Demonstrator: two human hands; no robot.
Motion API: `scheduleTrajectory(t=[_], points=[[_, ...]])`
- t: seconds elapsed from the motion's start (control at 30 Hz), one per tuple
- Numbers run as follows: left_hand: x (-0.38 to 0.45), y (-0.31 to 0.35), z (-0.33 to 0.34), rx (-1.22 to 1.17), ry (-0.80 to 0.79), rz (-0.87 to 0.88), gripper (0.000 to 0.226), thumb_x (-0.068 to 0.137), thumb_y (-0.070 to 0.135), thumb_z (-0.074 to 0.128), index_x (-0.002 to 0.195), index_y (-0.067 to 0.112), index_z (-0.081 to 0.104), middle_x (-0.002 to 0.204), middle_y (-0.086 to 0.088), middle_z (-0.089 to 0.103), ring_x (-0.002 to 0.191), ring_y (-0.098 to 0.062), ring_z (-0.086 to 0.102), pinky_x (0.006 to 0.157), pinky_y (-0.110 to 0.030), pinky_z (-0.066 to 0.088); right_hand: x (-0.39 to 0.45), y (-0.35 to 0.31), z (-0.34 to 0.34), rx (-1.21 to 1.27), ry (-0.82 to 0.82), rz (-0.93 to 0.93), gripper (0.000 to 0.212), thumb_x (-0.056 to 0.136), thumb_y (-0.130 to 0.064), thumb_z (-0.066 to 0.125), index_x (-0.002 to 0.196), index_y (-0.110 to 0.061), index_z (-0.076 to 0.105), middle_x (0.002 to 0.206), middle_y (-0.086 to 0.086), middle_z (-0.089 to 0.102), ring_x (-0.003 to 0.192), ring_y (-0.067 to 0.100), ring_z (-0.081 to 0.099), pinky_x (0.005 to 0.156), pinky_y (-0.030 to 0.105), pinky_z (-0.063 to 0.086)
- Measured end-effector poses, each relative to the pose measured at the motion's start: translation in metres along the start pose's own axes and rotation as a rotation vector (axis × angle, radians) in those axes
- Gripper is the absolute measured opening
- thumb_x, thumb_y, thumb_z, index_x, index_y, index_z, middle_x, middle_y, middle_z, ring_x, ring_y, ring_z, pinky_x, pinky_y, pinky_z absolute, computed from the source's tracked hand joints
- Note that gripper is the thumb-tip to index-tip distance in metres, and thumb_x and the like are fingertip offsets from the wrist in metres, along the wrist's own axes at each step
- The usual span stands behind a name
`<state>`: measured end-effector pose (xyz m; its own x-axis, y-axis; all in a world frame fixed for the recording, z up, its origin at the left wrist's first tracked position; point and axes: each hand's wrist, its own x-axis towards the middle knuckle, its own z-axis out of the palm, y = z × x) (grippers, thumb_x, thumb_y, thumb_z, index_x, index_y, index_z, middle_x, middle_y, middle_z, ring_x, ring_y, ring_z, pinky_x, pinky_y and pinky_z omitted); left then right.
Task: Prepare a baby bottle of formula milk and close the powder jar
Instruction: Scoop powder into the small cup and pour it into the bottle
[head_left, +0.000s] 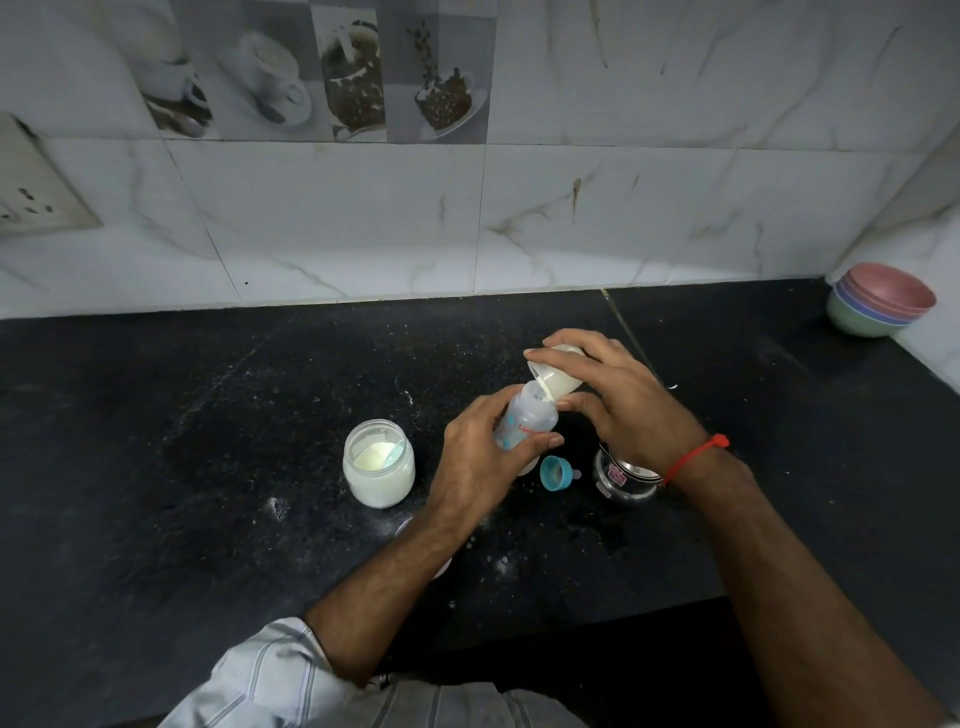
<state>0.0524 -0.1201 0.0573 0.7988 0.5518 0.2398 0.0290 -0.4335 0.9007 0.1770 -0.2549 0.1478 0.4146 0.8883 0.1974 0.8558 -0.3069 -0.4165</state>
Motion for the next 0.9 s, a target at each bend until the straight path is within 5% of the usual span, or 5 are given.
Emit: scheduleTrajectory(t=[0.33, 0.9], points=[[-0.001, 0.004, 0.0, -0.008, 0.004, -0.005, 0.064, 0.077, 0.039, 0.089, 0.135, 0.028, 0.065, 0.119, 0.01, 0.067, 0.101, 0.01, 0.059, 0.083, -0.001, 0.044, 0.006, -0.013, -0.009, -0.066, -0.08, 0.0, 0.064, 0.092, 0.004, 0.066, 0.147, -0.027, 0.052, 0.151, -0.001, 0.042, 0.133, 0.021, 0.038, 0.106, 0.024, 0.029], [-0.001, 0.007, 0.0, -0.047, -0.006, -0.005, 0.067, 0.078, 0.043, 0.087, 0.138, 0.027, 0.063, 0.121, 0.011, 0.067, 0.103, 0.008, 0.06, 0.082, -0.001, 0.045, 0.006, -0.021, -0.017, -0.117, -0.102, -0.04, 0.066, 0.093, 0.006, 0.064, 0.148, -0.028, 0.051, 0.151, 0.002, 0.041, 0.134, 0.025, 0.034, 0.105, 0.028, 0.029]])
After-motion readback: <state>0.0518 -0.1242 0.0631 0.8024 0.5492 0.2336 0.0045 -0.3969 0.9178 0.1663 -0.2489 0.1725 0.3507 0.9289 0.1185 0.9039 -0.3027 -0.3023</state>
